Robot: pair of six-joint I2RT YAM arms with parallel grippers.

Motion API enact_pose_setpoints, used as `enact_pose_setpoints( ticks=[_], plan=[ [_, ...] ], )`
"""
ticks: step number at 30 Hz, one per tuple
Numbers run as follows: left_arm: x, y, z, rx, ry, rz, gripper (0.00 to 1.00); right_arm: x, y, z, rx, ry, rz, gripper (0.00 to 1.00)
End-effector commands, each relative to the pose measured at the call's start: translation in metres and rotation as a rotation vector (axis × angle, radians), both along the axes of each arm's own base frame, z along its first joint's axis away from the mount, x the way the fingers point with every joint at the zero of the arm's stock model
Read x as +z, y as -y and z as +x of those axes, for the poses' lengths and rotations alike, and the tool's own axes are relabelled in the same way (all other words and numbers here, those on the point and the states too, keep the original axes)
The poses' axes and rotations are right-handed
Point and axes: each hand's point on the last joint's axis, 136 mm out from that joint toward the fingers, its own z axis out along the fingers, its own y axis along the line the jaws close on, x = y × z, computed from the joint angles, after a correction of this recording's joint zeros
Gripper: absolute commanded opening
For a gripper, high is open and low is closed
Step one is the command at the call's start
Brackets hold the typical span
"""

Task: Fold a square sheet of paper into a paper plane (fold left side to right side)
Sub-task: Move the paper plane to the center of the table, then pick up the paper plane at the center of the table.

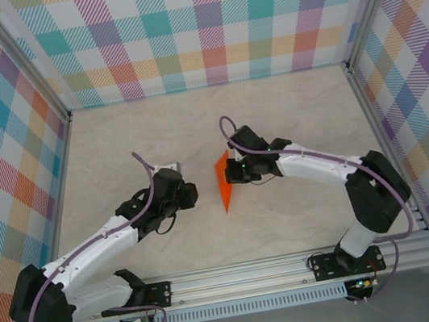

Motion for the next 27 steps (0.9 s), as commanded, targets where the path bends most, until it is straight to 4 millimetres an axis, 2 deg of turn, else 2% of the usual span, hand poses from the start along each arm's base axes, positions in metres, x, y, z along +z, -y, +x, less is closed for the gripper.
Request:
enact_pose_setpoints(
  ticks=[1,4,8,10,13,17,19,21,24,27],
  plan=[
    [0.021,-0.007,0.004,0.031,0.056,-0.001,0.33,0.005,-0.007,-0.012,0.085,-0.001,0.141,0.00],
    [0.026,-0.011,0.004,0.040,0.074,0.001,0.34,-0.020,0.005,-0.017,0.076,-0.057,0.179,0.01],
    [0.030,-0.014,0.003,0.048,0.084,0.005,0.36,-0.067,0.039,-0.017,0.010,-0.143,0.096,0.11],
    [0.032,-0.014,0.003,0.048,0.086,0.006,0.38,-0.080,0.059,-0.016,-0.032,-0.172,0.045,0.19],
    [0.035,-0.014,0.004,0.045,0.091,0.007,0.41,-0.075,0.086,-0.016,-0.062,-0.154,-0.113,0.33],
    [0.039,-0.014,0.006,0.043,0.107,0.015,0.48,-0.043,0.110,-0.021,-0.068,-0.088,-0.312,0.46],
    [0.040,-0.014,0.007,0.043,0.116,0.014,0.52,-0.028,0.107,-0.025,-0.049,-0.057,-0.353,0.48],
    [0.042,-0.013,0.009,0.044,0.126,0.003,0.57,-0.022,0.097,-0.034,-0.025,-0.057,-0.351,0.53],
    [0.043,-0.011,0.010,0.041,0.134,-0.008,0.67,-0.033,0.084,-0.047,-0.034,-0.113,-0.300,0.58],
    [0.043,-0.010,0.010,0.035,0.132,-0.007,0.73,-0.045,0.076,-0.052,-0.046,-0.139,-0.251,0.65]
  ],
)
